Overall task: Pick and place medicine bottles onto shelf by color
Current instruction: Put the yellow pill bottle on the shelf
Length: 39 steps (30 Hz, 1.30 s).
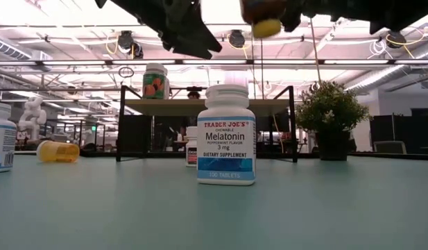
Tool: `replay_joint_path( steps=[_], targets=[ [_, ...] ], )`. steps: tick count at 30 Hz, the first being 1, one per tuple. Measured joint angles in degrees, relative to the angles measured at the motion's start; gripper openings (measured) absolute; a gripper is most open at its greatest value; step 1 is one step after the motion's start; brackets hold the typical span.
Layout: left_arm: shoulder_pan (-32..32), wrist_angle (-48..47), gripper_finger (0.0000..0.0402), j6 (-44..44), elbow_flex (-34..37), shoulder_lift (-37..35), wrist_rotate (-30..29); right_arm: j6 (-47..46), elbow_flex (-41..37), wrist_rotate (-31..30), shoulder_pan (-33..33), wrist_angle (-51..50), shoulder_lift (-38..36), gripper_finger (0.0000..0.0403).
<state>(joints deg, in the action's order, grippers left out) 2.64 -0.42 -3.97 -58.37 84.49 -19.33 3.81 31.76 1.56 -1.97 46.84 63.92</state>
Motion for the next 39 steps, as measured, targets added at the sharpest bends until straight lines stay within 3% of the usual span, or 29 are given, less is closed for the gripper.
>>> replay_joint_path(
  steps=[5,11,13,20,35,39],
  targets=[
    [0.5,7.6,0.0353,1.4,0.1,2.0,0.2,0.6,-4.8,0.1,1.1,18.3,0.0,0.0308],
    [1.2,28.3,0.0353,-3.1,-0.1,7.5,0.2,-3.5,-10.9,0.2,2.9,36.1,0.4,0.0308],
    [1.1,31.6,0.0353,-5.1,0.1,9.2,0.4,-4.8,-11.7,0.2,3.5,38.7,0.6,0.0308],
    [0.4,51.8,0.0353,-12.1,0.0,17.3,9.4,-5.5,-11.3,1.6,3.9,39.1,2.8,0.0308],
    [0.6,55.1,0.0353,-12.9,0.0,18.3,12.3,-5.1,-6.8,1.9,3.9,41.7,11.2,0.0308],
    [1.5,55.1,0.0353,-13.4,0.0,18.3,14.2,-6.3,-5.2,4.9,3.8,41.7,13.5,0.0308]
  ],
)
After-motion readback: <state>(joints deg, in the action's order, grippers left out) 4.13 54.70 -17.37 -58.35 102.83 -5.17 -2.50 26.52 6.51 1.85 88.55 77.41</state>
